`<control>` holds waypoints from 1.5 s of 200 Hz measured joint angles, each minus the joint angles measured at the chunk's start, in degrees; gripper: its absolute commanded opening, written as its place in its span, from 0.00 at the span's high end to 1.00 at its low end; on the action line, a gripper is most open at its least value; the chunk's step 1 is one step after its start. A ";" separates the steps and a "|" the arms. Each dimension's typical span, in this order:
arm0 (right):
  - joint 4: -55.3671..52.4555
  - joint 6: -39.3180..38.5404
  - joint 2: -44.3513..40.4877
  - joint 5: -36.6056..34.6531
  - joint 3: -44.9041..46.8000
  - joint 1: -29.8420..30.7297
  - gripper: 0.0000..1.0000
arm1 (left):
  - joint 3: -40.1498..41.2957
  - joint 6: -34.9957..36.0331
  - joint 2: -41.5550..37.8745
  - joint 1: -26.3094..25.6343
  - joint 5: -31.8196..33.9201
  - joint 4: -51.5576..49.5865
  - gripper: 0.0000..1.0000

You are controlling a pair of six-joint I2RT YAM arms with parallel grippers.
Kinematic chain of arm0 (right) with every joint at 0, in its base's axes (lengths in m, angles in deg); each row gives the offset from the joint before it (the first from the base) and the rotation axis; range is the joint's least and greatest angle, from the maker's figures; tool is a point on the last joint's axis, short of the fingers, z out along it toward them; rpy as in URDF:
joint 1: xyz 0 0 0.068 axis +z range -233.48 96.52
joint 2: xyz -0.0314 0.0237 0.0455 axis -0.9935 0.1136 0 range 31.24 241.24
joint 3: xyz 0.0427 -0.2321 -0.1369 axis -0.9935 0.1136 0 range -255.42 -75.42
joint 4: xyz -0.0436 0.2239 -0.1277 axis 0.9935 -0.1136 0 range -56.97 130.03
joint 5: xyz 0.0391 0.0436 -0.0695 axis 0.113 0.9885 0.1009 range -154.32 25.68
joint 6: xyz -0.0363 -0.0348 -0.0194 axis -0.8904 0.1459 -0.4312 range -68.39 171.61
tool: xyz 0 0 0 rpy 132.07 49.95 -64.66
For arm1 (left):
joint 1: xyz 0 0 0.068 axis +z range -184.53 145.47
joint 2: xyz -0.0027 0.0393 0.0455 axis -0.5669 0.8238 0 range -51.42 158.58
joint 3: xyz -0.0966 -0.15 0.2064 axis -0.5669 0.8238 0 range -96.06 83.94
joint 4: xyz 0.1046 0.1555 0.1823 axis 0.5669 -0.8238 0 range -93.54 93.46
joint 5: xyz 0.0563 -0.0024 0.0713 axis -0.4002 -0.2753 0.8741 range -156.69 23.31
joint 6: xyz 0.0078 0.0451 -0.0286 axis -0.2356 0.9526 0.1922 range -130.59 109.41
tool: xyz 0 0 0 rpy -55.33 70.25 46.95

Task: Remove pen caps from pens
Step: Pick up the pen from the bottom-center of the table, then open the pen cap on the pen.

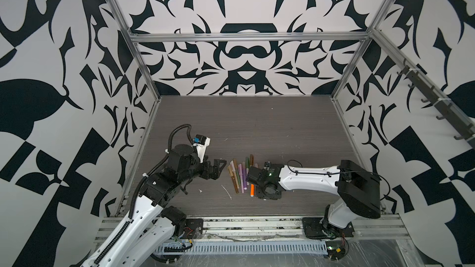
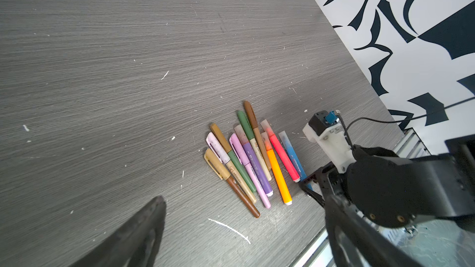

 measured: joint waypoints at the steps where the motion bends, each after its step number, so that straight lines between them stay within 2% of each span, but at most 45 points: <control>1: 0.00 0.00 0.00 0.00 0.02 0.00 0.63 | 0.02 0.00 0.00 0.00 0.00 0.04 0.01; 46: 0.33 -0.31 0.07 0.31 1.07 -0.02 0.64 | 0.15 -0.66 0.24 0.00 0.00 0.92 0.01; 90: 2.54 -2.99 -1.20 1.29 2.16 -1.88 0.96 | -0.22 -4.94 4.09 -0.02 -0.85 2.01 0.01; 100: 2.10 -5.07 -2.36 1.53 2.78 -3.72 1.00 | -1.27 -6.71 6.80 0.00 -1.53 2.03 0.01; 129: -1.79 -11.63 -8.72 2.01 3.30 -13.14 1.00 | -7.21 -11.54 17.40 0.04 -5.01 2.73 0.00; 144: -4.90 -16.22 -12.37 2.38 1.92 -18.71 1.00 | -11.37 -13.62 22.32 0.04 -7.67 3.32 0.07; 157: -7.58 -21.42 -13.86 3.52 -1.18 -23.50 1.00 | -15.91 -14.71 27.15 0.04 -10.71 3.82 0.12; 178: -10.03 -30.84 -11.85 8.00 -9.03 -28.41 1.00 | -23.71 -14.60 35.04 0.09 -15.47 3.58 0.12; 199: -9.46 -39.69 -8.20 14.45 -16.00 -29.00 1.00 | -27.80 -13.46 39.43 0.09 -18.56 3.63 0.12; 225: -7.02 -46.97 -6.78 22.45 -18.97 -28.94 1.00 | -28.06 -12.76 39.17 0.09 -20.46 3.76 0.14; 236: -5.99 -48.85 -6.91 25.42 -19.06 -28.94 1.00 | -28.06 -13.00 39.01 0.09 -21.03 4.07 0.14; 244: -5.20 -50.14 -6.93 27.47 -19.06 -28.89 1.00 | -28.06 -13.40 38.97 0.09 -21.18 4.57 0.19; 263: -4.20 -52.70 -6.93 31.01 -19.08 -28.89 1.00 | -27.52 -15.39 38.49 0.09 -21.35 7.04 0.20; 300: -4.28 -55.74 -7.30 33.22 -19.43 -28.89 1.00 | -26.64 -18.97 37.86 0.09 -22.34 11.39 0.22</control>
